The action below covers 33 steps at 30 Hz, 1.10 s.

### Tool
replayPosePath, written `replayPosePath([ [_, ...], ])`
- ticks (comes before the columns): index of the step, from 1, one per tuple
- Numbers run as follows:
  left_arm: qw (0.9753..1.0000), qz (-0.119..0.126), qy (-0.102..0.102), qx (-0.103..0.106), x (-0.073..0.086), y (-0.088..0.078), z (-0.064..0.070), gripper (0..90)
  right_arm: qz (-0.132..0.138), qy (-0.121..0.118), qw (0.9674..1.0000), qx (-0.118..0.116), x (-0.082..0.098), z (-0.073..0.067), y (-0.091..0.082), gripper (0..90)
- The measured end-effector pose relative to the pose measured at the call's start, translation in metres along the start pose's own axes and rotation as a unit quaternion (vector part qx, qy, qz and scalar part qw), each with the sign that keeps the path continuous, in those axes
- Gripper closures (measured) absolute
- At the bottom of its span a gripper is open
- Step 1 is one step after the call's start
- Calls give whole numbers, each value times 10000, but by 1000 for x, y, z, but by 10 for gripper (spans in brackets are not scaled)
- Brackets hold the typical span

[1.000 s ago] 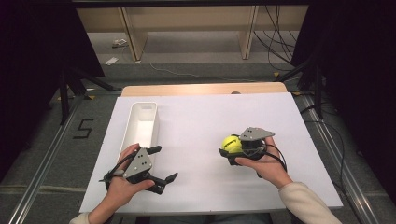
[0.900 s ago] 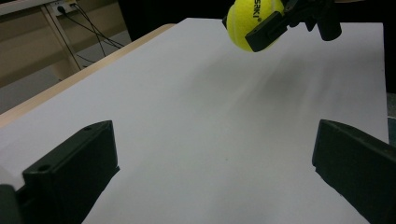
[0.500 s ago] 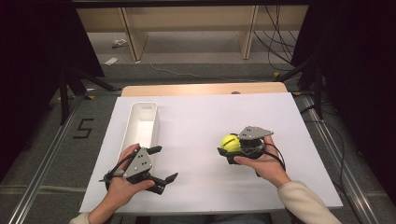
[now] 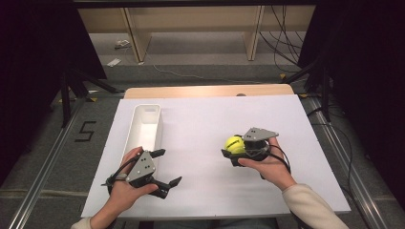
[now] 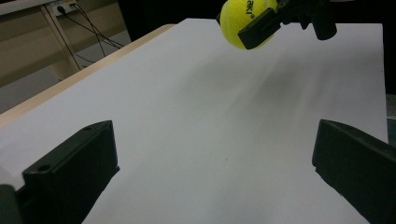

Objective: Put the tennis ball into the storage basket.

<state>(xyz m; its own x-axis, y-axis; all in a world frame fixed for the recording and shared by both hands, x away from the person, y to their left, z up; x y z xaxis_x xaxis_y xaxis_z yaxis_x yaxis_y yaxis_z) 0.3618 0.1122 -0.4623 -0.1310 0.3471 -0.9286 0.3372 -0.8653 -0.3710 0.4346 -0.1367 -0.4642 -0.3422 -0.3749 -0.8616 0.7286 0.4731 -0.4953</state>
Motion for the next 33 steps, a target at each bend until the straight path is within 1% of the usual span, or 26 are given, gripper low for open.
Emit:
replayPosePath([
  [12,10000,1,8,-11,0,-1,0,0,25,-5,10000,-4,-5,-1,4,262],
  [22,10000,1,8,-13,0,-1,0,0,58,4,10000,-58,-9,-5,6,262],
  [33,10000,-3,11,-16,0,-1,-1,0,80,-23,9999,-65,-12,-8,8,263],
])
Point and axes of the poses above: each handheld gripper's, and its own axes: y roughly forward along the jaws, x roughly out of its underside, z roughly to its right, the point moved 7 cm from there along y, roughly forward along the jaws, and after that the axes turned 14 degrees about x, right-handed, at the moved point
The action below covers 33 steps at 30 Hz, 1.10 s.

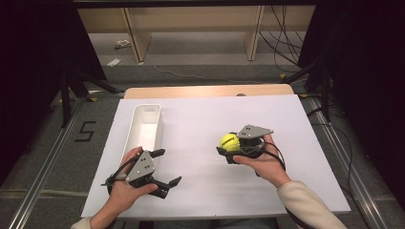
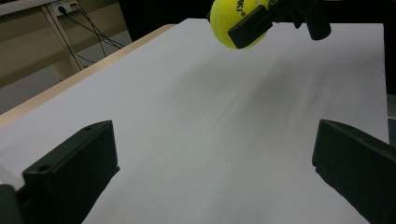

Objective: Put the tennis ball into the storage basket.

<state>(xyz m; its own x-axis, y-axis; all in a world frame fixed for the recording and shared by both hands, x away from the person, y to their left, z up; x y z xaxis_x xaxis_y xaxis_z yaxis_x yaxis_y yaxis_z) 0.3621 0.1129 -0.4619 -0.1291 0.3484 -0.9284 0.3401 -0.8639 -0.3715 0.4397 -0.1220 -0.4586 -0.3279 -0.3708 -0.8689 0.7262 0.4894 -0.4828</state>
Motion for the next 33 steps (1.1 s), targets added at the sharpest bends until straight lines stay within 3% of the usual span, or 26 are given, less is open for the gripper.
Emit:
replayPosePath([
  [33,10000,-6,5,2,0,0,0,0,15,-39,10000,-87,-7,-9,9,263],
])
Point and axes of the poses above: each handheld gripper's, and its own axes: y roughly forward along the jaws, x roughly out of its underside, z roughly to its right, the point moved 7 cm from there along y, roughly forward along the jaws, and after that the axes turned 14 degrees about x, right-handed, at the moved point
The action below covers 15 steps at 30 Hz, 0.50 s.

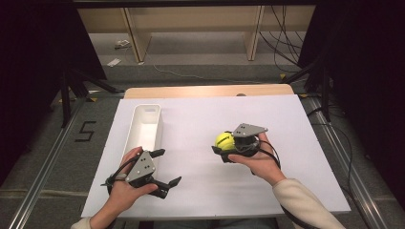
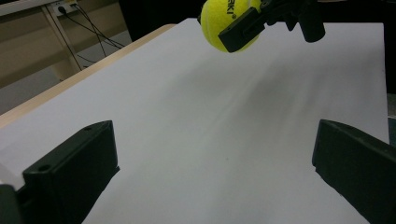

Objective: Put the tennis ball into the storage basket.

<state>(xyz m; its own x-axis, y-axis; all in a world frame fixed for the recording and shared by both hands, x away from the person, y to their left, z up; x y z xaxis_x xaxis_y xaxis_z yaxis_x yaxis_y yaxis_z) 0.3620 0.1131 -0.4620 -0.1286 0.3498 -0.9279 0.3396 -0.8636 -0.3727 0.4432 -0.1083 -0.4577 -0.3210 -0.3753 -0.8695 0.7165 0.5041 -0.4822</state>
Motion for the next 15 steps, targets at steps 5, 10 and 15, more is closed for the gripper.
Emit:
replayPosePath([
  [5,10000,-1,-1,4,0,0,0,0,14,-13,10000,4,-1,-1,2,263],
  [10,10000,6,-2,7,0,0,0,0,-6,-53,10000,-24,-2,-3,4,263],
  [15,10000,12,-5,11,0,0,0,0,-7,-61,10000,-24,-2,-5,5,263],
])
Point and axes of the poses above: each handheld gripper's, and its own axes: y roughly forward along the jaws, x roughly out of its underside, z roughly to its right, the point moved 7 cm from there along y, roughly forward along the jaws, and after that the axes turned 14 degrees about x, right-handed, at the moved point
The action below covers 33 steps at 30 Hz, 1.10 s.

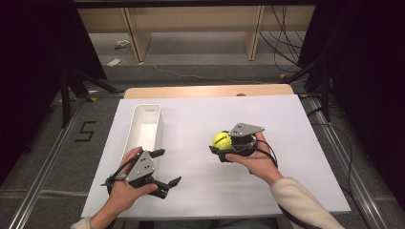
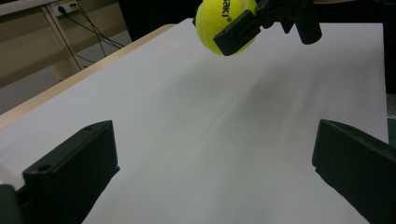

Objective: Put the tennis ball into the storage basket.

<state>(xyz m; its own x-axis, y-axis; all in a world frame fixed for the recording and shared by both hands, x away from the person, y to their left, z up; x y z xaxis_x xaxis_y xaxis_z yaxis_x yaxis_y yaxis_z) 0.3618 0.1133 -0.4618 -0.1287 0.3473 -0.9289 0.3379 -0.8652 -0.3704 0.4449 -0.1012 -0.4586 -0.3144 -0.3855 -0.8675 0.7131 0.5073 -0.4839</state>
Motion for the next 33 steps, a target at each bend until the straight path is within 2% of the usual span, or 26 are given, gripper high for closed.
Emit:
replayPosePath([
  [33,10000,17,-30,-7,1,-1,-1,0,57,41,10000,-16,-6,0,4,264],
])
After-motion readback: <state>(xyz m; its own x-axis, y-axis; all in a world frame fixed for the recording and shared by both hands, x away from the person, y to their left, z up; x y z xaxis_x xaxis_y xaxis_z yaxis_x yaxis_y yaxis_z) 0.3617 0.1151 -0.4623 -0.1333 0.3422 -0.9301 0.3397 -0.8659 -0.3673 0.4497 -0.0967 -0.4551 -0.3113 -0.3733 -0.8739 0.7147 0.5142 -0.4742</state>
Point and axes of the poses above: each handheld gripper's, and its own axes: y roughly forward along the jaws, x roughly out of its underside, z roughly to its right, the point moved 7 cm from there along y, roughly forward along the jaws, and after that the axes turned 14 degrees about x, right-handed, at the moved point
